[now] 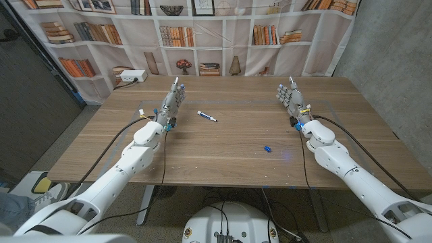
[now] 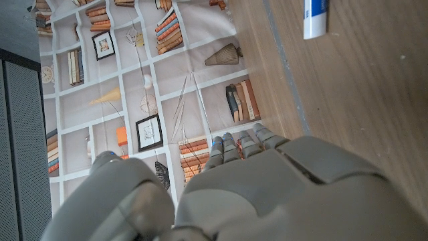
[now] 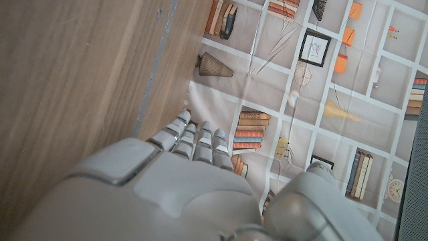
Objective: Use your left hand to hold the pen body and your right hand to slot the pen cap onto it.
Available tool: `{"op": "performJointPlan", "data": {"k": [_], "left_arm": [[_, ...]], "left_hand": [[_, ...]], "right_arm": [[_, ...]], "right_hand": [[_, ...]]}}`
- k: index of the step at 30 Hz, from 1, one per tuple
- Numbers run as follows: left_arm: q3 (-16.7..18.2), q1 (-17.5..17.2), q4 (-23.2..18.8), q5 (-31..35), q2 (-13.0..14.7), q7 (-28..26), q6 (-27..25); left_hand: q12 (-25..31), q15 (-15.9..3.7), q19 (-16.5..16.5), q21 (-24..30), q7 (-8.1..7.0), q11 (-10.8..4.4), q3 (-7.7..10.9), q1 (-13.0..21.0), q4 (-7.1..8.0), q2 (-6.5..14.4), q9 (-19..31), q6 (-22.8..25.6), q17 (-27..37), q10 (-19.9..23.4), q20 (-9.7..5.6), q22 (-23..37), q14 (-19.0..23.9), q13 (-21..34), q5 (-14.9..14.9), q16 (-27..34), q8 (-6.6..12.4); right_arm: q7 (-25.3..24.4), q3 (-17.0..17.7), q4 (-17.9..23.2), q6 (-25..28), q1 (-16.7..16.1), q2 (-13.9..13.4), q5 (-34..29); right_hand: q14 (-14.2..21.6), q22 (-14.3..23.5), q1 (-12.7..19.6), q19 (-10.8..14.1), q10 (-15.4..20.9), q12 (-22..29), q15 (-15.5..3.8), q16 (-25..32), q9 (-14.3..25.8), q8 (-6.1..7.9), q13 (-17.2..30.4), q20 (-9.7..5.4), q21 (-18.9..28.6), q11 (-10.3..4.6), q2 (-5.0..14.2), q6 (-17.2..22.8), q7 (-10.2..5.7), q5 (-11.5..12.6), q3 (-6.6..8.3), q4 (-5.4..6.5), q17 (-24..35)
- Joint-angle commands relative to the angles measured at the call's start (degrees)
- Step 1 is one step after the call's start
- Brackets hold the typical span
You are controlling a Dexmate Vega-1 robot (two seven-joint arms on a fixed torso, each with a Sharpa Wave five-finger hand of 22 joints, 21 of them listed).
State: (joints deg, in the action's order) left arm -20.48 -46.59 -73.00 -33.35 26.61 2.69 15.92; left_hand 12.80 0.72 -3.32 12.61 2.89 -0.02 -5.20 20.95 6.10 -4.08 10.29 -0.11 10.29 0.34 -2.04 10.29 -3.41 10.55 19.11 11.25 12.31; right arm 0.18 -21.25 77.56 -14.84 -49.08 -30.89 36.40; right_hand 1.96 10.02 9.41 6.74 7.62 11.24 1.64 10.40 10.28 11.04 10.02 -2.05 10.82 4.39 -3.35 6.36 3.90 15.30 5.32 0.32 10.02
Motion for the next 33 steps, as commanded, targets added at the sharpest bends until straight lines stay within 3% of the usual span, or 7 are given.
{"op": "performJointPlan", "data": {"k": [1,4,10,19,22,24,33], "left_arm": [[4.75,-0.28,-0.18,7.11,-4.3,2.22,-1.15],[6.18,-1.85,-2.55,9.06,-4.5,0.75,-1.73],[9.01,-5.56,-7.5,11.51,-3.42,-1.27,-2.64],[10.54,-5.4,-4.59,12.8,-3.54,1.41,2.72],[10.57,-5.46,-4.74,14.31,-2.86,0.87,2.86],[10.45,-5.32,-4.52,15.18,-2.48,0.82,3.46],[9.33,-5.31,-4.26,19.85,-0.86,-1.86,7.09]], "left_hand": [[0.34,-0.34,-0.4,0.24,0.26,-0.07,0.19,1.58,-0.13,0.38,0.31,0.72,0.09,0.85,-0.71,0.05,0.25,0.18,0.71,0.46,0.35],[0.54,-0.62,0.57,0.36,0.19,-0.29,0.94,3.75,-1.06,1.36,0.33,1.3,0.06,2.05,-0.88,0.03,1.15,0.2,1.03,0.5,0.43],[0.6,-1.08,3.19,0.44,-0.17,-1.39,3.68,11.98,-4.89,3.93,0.4,3.62,0.01,4.65,-1.1,0.0,4.23,0.24,1.3,0.54,0.77],[1.09,-2.64,6.4,0.76,-1.18,-2.55,5.72,19.86,-8.92,5.08,0.48,7.75,-0.02,9.17,-1.87,0.12,8.68,0.32,0.7,0.79,1.36],[1.63,-3.19,7.69,0.91,-1.89,-3.37,6.36,22.67,-10.37,5.34,0.54,10.73,0.0,12.14,-1.61,0.23,10.24,0.41,0.33,0.75,1.99],[1.93,-3.5,8.44,0.97,-2.52,-4.8,6.86,25.0,-11.58,5.47,0.6,12.77,0.01,14.44,-1.51,0.34,11.45,0.51,-0.04,0.73,2.35],[2.39,-5.57,9.17,0.81,-4.21,-7.28,7.98,30.04,-13.88,5.7,0.65,17.4,-0.05,19.08,-1.58,0.45,14.56,0.61,-0.77,0.89,3.16]], "right_arm": [[-2.85,0.4,3.92,1.65,-2.01,-1.79,-1.12],[-2.97,0.4,4.05,1.54,-2.15,-1.74,-1.14],[-3.76,0.18,4.45,1.17,-2.3,-1.63,-1.95],[-5.48,-0.23,6.03,1.14,-2.69,-1.35,-3.19],[-6.06,-0.39,6.61,1.23,-2.89,-1.25,-3.58],[-6.24,-0.46,6.64,0.95,-2.95,-1.09,-3.79],[-7.81,-0.12,9.7,1.39,-4.83,-1.46,-3.86]], "right_hand": [[0.06,0.28,0.77,0.56,0.6,0.41,0.53,0.3,0.18,0.34,0.2,-1.66,0.37,-0.17,0.08,0.41,-0.07,0.24,0.55,-0.05,0.21],[0.07,0.28,0.82,0.58,0.64,0.43,0.55,0.3,0.19,0.34,0.21,-1.63,0.37,-0.19,0.13,0.44,-0.06,0.24,0.55,-0.07,0.21],[0.06,0.28,0.92,0.56,0.58,0.4,0.59,0.27,0.19,0.29,0.21,-1.58,0.37,-0.23,0.2,0.38,-0.13,0.23,0.55,-0.12,0.21],[0.05,0.28,1.09,0.6,0.72,0.45,0.58,0.23,0.19,0.27,0.23,-1.57,0.39,-0.13,0.29,0.45,-0.06,0.21,0.55,-0.22,0.22],[0.1,0.28,1.15,0.65,0.76,0.47,0.58,0.25,0.19,0.26,0.23,-1.51,0.41,-0.13,0.32,0.48,-0.01,0.21,0.54,-0.24,0.22],[0.12,0.28,1.19,0.7,0.77,0.47,0.58,0.25,0.2,0.26,0.23,-1.47,0.43,-0.19,0.34,0.49,-0.05,0.2,0.54,-0.27,0.22],[0.28,0.29,1.38,0.79,0.81,0.48,0.59,0.28,0.2,0.28,0.24,-1.39,0.46,-0.18,0.42,0.67,-0.11,0.18,0.53,-0.38,0.22]]}}
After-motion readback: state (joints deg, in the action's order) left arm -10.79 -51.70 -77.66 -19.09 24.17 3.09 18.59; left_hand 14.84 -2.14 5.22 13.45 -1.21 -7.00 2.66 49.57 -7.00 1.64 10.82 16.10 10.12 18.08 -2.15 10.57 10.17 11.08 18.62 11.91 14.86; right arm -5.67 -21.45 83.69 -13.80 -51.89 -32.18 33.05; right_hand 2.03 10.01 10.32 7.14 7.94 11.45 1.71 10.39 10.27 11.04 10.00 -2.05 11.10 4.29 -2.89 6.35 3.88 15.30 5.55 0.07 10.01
